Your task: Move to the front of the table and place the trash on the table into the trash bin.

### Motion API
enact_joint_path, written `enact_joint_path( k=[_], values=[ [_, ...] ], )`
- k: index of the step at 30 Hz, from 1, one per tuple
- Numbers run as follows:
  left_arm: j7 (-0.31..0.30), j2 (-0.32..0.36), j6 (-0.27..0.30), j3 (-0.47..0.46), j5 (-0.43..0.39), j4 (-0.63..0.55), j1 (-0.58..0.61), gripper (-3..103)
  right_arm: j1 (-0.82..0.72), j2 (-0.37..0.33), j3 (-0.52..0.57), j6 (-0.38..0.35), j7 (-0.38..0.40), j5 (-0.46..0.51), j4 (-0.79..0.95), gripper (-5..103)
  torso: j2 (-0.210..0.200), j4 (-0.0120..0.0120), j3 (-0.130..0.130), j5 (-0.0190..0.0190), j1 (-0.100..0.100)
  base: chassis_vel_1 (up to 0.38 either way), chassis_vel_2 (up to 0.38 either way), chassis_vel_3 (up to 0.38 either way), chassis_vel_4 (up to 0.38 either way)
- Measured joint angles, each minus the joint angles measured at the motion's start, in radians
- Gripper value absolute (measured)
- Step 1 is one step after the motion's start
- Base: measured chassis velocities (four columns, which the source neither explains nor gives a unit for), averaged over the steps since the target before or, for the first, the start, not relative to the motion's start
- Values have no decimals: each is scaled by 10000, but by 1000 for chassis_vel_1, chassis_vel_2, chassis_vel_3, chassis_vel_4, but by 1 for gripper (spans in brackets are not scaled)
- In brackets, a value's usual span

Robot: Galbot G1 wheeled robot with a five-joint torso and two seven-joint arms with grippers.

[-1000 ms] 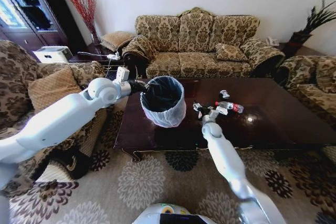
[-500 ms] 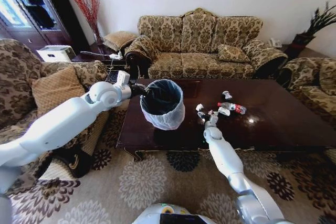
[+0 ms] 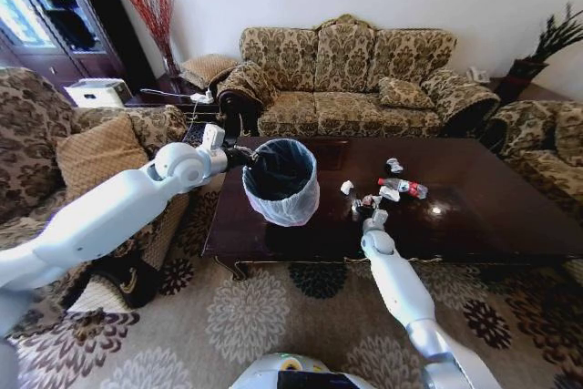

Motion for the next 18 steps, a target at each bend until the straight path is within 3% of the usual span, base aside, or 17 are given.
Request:
enact_joint_path(
  k=[4,6,8,18],
  values=[
    [-12,25,0,0,-18,-35,-11,0,-51,-5,-3,0,6,40,67,31,0,-1,0,3,0,0,0,0,0],
    [-12,45,-2,1,-21,-54,-11,0,-56,-5,-3,-2,6,53,86,31,0,-1,1,4,1,0,0,0,0],
    [-10,128,-32,-13,-33,-116,17,0,-37,-28,-12,-29,6,122,91,19,0,-1,1,3,1,0,0,0,0],
    [0,273,-103,-169,-36,-185,164,0,-21,-73,-31,-97,24,202,199,1,-1,1,1,4,3,0,0,0,0]
  ],
)
